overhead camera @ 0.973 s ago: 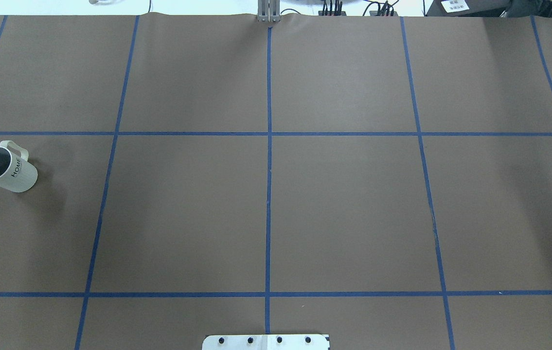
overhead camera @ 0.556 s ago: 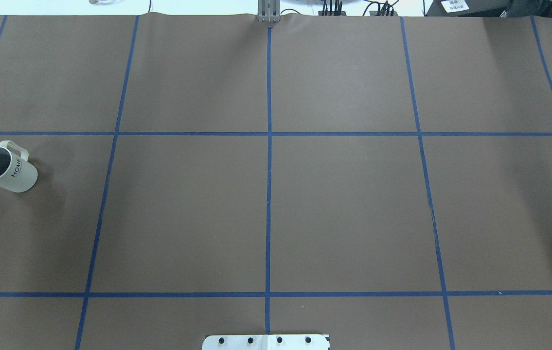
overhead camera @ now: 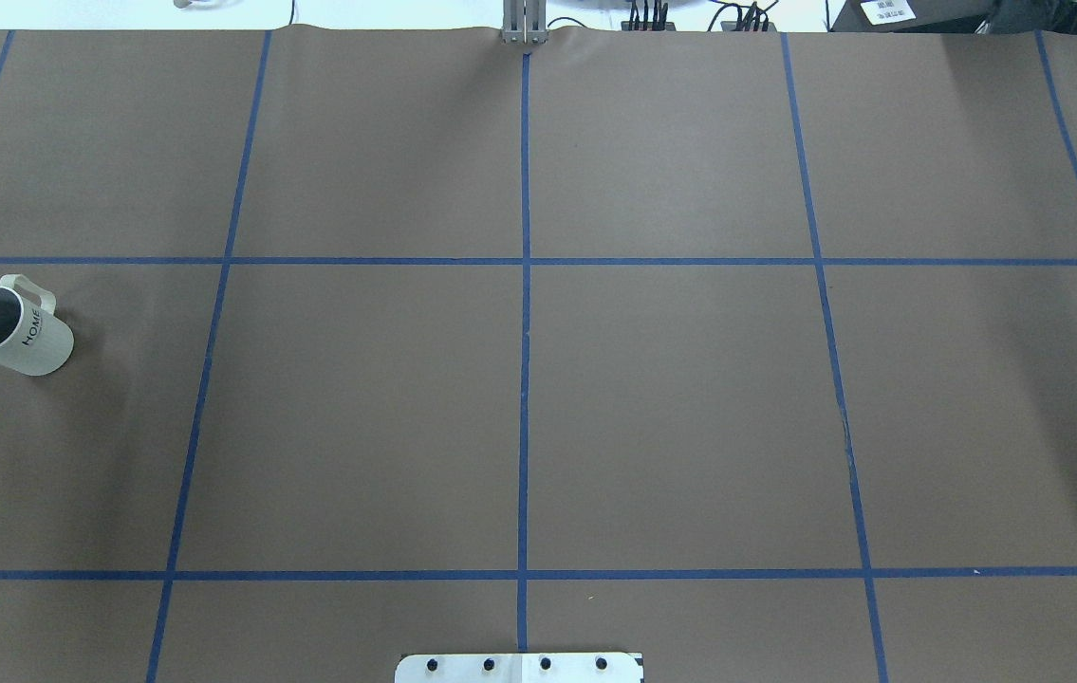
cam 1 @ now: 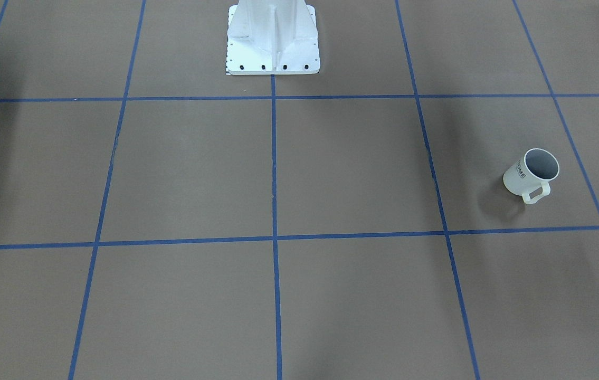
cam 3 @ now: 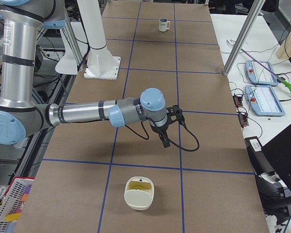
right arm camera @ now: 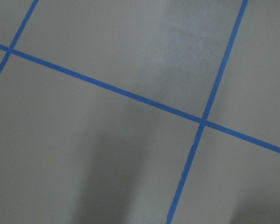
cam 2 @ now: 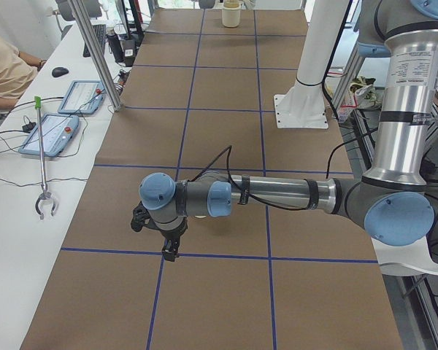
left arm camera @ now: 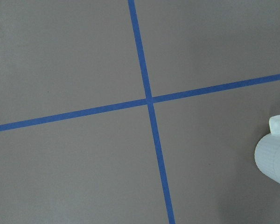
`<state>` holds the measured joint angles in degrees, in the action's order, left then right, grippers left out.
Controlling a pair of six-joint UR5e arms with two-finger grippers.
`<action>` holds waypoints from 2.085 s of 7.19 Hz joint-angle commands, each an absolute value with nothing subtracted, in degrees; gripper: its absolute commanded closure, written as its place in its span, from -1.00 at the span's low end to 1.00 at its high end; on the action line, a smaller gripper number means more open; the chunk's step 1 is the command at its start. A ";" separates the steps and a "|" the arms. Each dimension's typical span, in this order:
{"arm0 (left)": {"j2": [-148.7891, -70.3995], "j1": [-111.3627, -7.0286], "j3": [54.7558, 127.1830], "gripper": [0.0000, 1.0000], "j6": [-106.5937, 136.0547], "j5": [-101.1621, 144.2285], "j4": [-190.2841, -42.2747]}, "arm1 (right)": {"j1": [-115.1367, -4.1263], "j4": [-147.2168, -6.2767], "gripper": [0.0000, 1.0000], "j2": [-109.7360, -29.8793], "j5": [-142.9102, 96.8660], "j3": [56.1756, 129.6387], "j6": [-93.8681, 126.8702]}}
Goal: Left arm hands cup to right arm to dump lemon
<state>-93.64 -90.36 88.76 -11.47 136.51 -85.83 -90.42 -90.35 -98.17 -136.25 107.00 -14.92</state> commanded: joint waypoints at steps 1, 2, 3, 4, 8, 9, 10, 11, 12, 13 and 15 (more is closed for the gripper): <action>-92.73 -90.61 89.73 -1.00 -11.16 136.50 -85.78 | -91.14 -95.01 -1.00 -97.64 -131.70 106.88 -19.93; -92.38 -90.62 90.35 -1.00 -9.94 136.41 -85.78 | -89.84 -96.92 -1.00 -97.12 -131.05 106.88 -19.95; -92.29 -90.62 90.53 -1.00 -7.06 136.49 -85.78 | -87.13 -99.90 -1.00 -96.86 -131.04 107.14 -20.21; -92.20 -90.62 90.79 -1.00 -6.51 136.49 -85.78 | -87.01 -100.71 -1.00 -96.51 -131.04 106.96 -20.21; -91.59 -90.53 91.32 -1.00 3.87 136.58 -86.83 | -85.61 -101.95 -1.00 -96.42 -129.47 106.87 -20.13; -91.41 -90.53 91.75 -1.00 4.22 136.67 -89.71 | -85.69 -101.87 -1.00 -96.24 -128.59 107.05 -20.13; -90.97 -90.53 92.54 -1.00 4.39 137.28 -90.08 | -85.87 -101.78 -1.00 -96.15 -128.50 107.22 -20.04; -89.84 -90.53 92.55 -1.00 4.13 137.11 -90.17 | -85.87 -101.52 -1.00 -96.33 -128.50 107.31 -19.95; -89.91 -90.35 92.11 -1.00 4.30 136.94 -90.18 | -85.87 -101.43 -1.00 -96.50 -128.58 107.58 -19.95; -89.83 -90.26 92.02 -1.00 4.13 136.85 -90.09 | -85.78 -101.43 -1.00 -96.07 -128.50 106.79 -19.26; -88.51 -90.26 92.29 -1.00 4.31 136.93 -90.26 | -85.87 -101.43 -1.00 -96.07 -128.76 108.45 -19.25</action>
